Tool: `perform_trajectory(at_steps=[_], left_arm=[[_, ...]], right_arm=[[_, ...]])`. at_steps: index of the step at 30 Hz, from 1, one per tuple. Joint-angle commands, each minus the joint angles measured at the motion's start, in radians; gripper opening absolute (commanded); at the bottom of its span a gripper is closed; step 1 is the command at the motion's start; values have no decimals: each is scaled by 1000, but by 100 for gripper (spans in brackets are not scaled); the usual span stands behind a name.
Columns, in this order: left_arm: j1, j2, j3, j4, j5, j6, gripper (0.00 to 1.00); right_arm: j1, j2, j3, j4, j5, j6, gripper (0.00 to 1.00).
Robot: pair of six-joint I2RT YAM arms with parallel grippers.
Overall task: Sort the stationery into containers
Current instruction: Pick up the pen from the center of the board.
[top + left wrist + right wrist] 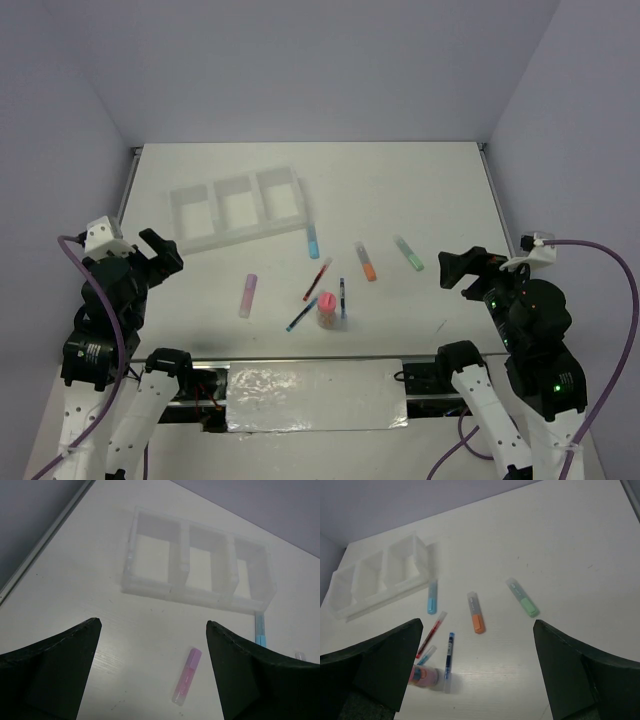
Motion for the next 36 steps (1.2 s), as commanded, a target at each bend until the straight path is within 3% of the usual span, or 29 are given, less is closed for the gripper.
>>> perform_trajectory(at_steps=[1,10,15,19,24,29,36], left_arm=[[5,14,4,32,4,5,99],[5,22,-2,36,15,5,99],[5,31,-3,43,33,14,99],[3,50,-6,47,48,21,99],[0,79,-8,53,84,33,99],[-3,94,-8,59,105,42,99],[-10,93,-9,67,122,48,99]], right_arm=[[-5,9,-6,9,7,4,100],[-5,12,-82,124,-167,65,100],[-1,330,-177,265,-283,74,100],[32,745,-109,279,-114,42,97],[40,1082,6,289,100,-53,86],[12,1332,126,253,70,-124,79],[-9,1474,140,267,109,-131,74]])
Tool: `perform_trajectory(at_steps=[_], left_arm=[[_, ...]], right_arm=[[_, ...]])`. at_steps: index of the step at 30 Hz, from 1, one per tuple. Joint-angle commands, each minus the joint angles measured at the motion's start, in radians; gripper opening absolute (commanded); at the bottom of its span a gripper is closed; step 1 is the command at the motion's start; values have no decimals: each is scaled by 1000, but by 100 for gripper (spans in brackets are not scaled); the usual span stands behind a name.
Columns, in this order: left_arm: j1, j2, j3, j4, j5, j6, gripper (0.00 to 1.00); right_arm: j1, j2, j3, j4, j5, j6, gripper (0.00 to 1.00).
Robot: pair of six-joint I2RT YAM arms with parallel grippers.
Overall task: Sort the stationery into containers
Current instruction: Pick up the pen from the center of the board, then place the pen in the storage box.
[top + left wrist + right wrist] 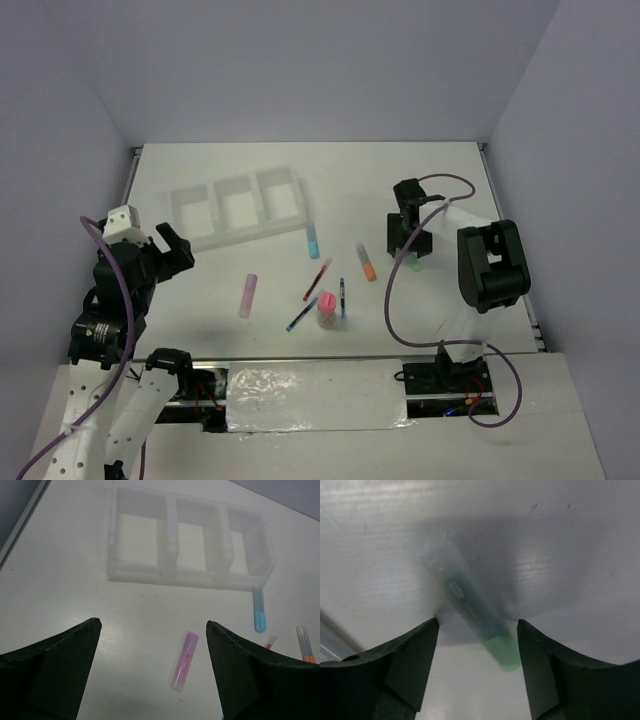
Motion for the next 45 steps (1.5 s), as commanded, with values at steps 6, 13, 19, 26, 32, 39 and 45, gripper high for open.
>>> perform_trajectory(at_steps=[6,13,19,26,32,39,45], left_arm=[[-13,4,-4,57,31,24,99],[-13,2,-6,63,45,27,99],[-15,13,-4,60,45,28,99],[-17,14,-2,56,31,24,99],[-18,19,-4,57,35,27,99],[-21,39,-2,63,58,36,99],[-21,137,20,45,83,50,99]], right_arm=[[-29,35,40,22,-123,-39,36],[31,-64,96,47,-241,-18,0],[201,12,462,4,-337,-58,1],[262,382,984,-53,-503,11,2],[295,483,1037,132,-592,100,4],[328,544,1074,197,-608,143,6],[347,604,1168,177,-566,159,39]])
